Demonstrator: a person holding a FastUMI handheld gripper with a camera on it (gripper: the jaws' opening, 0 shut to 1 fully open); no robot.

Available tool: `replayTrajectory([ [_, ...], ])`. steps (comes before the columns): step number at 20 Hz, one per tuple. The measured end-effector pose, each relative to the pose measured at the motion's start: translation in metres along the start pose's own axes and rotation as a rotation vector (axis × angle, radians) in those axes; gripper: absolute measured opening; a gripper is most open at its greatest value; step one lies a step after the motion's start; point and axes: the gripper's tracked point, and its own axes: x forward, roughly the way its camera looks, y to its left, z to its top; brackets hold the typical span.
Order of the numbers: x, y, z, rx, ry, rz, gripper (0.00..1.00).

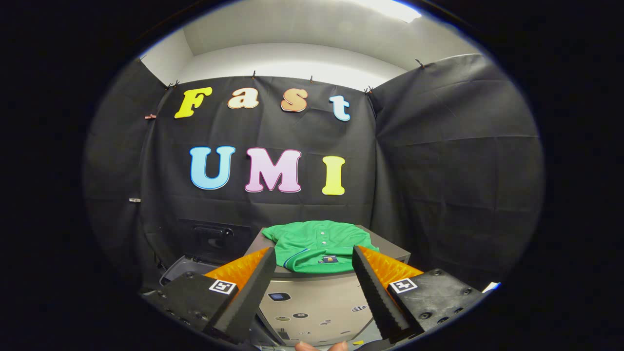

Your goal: Put the clothes into the washing machine and then close the washing machine lid.

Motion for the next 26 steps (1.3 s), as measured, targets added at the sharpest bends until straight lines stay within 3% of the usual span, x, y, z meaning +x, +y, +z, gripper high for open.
replayTrajectory([
  [26, 0.017, -0.009, 0.004, 0.049, 0.004, -0.014, 0.98],
])
